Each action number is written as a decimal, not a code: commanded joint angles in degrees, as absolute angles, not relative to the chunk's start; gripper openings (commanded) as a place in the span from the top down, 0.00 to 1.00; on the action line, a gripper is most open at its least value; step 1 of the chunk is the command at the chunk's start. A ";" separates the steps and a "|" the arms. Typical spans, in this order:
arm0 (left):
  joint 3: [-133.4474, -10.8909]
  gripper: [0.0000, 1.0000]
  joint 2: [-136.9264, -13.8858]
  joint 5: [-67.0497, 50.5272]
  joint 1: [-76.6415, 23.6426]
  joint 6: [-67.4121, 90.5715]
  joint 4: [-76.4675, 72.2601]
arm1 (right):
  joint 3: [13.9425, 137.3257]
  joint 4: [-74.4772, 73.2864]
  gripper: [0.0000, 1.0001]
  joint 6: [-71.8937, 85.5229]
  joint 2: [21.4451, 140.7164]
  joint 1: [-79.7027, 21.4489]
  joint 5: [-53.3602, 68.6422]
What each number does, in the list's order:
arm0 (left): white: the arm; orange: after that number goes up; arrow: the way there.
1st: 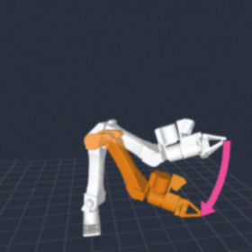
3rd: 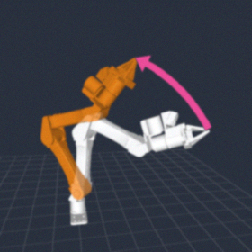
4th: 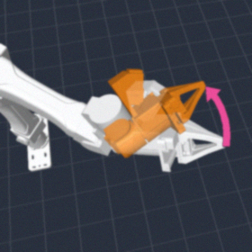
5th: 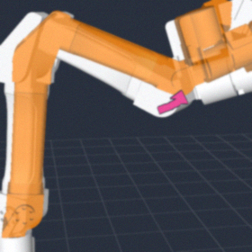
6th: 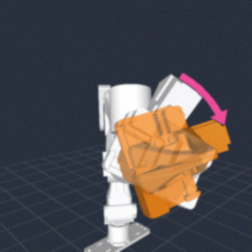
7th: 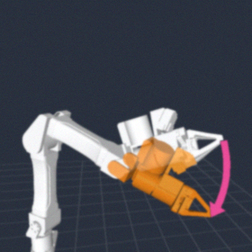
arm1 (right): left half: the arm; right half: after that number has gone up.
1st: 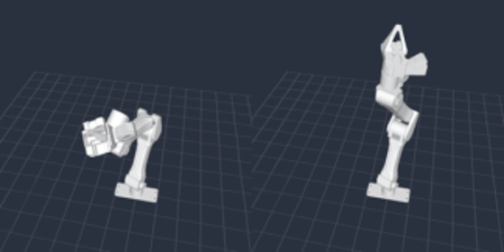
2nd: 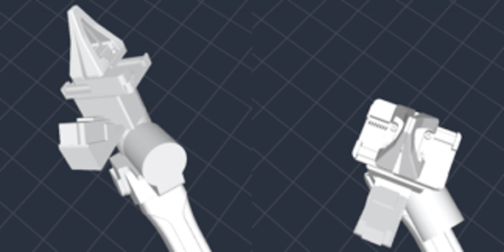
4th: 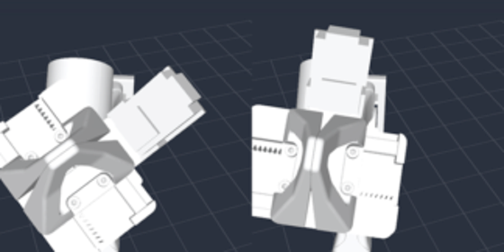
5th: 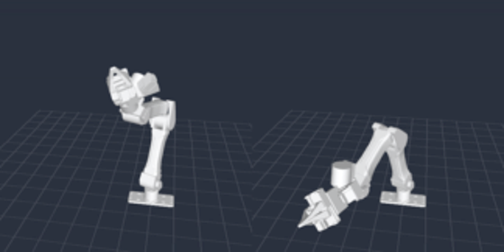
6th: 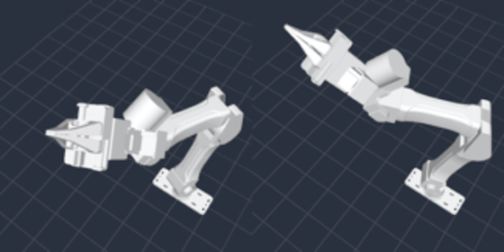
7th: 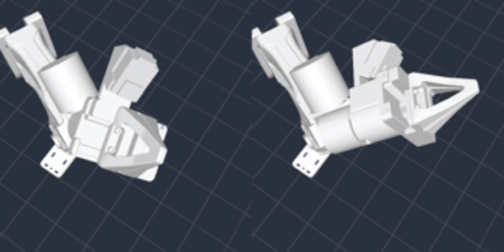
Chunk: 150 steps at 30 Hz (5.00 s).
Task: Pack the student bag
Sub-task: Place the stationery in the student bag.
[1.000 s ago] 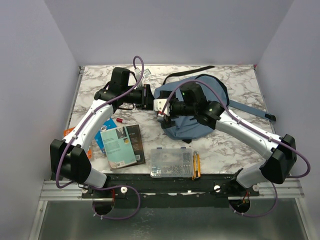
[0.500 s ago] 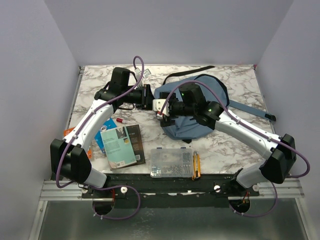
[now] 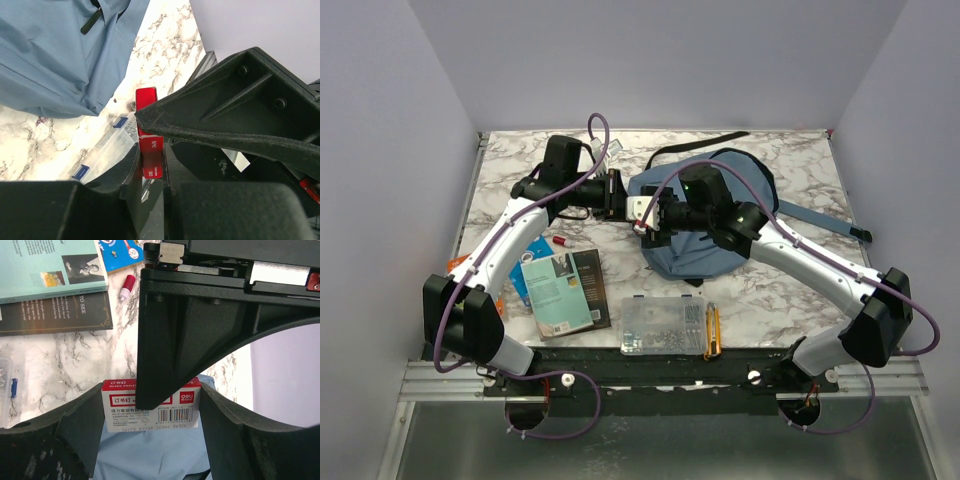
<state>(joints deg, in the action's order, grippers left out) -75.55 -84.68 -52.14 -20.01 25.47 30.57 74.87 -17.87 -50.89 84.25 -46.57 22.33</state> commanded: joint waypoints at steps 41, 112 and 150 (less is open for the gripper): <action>-52.61 1.00 -84.48 -51.80 -26.32 77.20 -47.46 | 34.29 27.14 0.17 63.61 55.48 -32.28 20.53; -56.14 0.13 -75.33 -25.35 -28.13 45.99 7.68 | 38.87 9.00 0.99 45.79 60.83 -25.24 -2.17; -90.24 0.35 -118.24 -30.97 -33.27 44.13 26.87 | 68.15 -6.17 1.00 12.00 102.31 -22.15 -11.69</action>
<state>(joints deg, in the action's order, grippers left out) -91.39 -116.86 -32.71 -33.65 44.91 25.12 66.94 -3.97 12.49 101.49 -22.52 -7.62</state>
